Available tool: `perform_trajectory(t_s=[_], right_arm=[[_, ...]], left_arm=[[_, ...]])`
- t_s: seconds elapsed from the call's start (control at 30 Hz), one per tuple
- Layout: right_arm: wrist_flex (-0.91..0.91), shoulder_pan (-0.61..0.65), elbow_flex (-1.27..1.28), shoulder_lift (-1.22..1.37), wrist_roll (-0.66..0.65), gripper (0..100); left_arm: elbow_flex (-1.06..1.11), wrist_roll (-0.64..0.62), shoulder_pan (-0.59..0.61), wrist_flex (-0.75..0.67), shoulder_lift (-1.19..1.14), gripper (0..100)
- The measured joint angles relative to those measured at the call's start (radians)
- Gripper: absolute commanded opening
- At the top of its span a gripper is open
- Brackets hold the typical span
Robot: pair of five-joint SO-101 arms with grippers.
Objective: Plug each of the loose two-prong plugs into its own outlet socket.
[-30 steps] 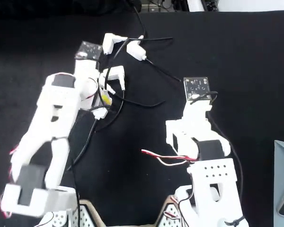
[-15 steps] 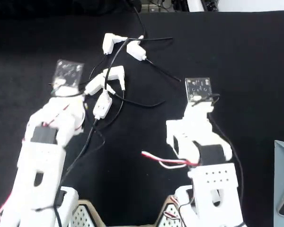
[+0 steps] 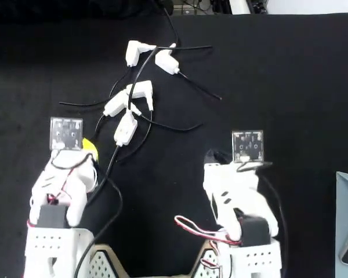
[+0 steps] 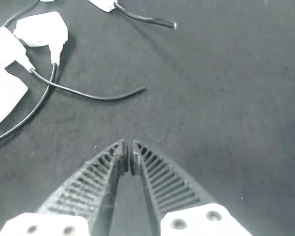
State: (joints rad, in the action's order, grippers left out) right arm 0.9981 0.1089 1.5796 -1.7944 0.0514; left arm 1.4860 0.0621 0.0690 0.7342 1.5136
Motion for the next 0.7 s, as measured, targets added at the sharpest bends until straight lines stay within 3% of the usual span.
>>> perform_trajectory(t_s=[0.27,0.5,0.7], right_arm=[[0.000,-0.002,0.106,-0.008,-0.040,1.4],[0.060,-0.002,0.106,-0.008,-0.041,1.4],[0.206,-0.002,0.106,-0.008,-0.044,1.4]], left_arm=[[0.193,0.104,0.000,0.015,0.287,3],[0.195,0.149,-0.008,0.153,0.295,3],[0.195,0.149,-0.008,0.178,0.295,3]])
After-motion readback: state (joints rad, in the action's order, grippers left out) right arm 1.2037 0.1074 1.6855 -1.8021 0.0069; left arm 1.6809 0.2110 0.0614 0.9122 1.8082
